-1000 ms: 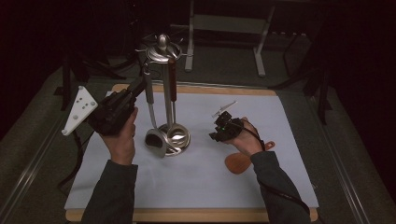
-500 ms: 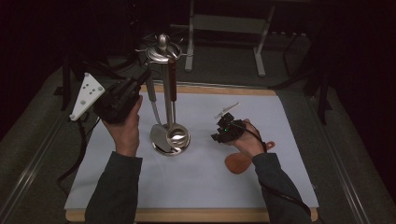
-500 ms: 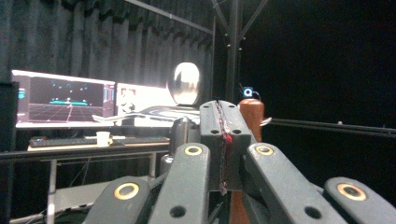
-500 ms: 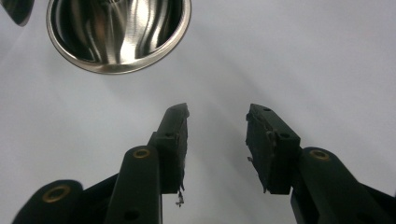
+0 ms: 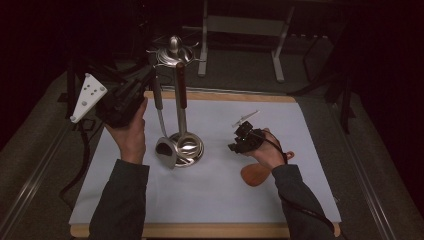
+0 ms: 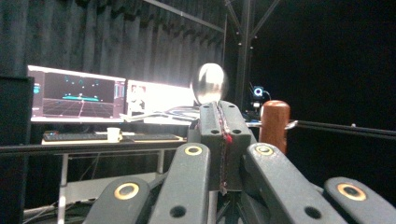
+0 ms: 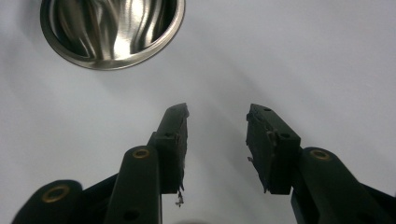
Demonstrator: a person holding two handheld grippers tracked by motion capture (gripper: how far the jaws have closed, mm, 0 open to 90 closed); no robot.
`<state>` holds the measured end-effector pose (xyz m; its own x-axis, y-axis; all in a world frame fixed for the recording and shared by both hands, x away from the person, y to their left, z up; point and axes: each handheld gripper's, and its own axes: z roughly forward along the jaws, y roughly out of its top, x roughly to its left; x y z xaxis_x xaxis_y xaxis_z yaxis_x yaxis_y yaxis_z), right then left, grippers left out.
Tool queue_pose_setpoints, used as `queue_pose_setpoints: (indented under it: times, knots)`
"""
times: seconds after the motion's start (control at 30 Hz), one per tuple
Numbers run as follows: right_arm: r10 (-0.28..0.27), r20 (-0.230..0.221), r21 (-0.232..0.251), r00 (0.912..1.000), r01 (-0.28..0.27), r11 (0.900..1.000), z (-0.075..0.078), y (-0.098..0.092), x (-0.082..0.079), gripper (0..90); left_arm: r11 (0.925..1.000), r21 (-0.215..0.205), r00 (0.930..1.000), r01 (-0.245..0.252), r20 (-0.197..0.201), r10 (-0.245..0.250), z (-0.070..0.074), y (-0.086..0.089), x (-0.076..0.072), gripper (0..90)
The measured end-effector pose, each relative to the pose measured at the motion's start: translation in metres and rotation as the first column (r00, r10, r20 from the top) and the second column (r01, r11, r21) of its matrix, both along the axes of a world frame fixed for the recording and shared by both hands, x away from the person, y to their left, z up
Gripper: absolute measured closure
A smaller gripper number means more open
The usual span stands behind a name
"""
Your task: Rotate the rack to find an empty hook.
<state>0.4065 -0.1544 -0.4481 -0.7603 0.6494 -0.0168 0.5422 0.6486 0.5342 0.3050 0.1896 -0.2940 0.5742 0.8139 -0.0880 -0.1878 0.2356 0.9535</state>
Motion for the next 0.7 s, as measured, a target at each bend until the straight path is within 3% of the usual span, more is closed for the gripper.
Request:
queue_pose_setpoints:
  times: [0.7]
  knots:
    - [-0.002,0.002,0.005,1.0000,0.002,1.000,0.001,-0.003,0.001,58.1,0.9991,-0.034,0.9978,-0.025,-0.063,0.023,0.004,0.013,0.024,90.0]
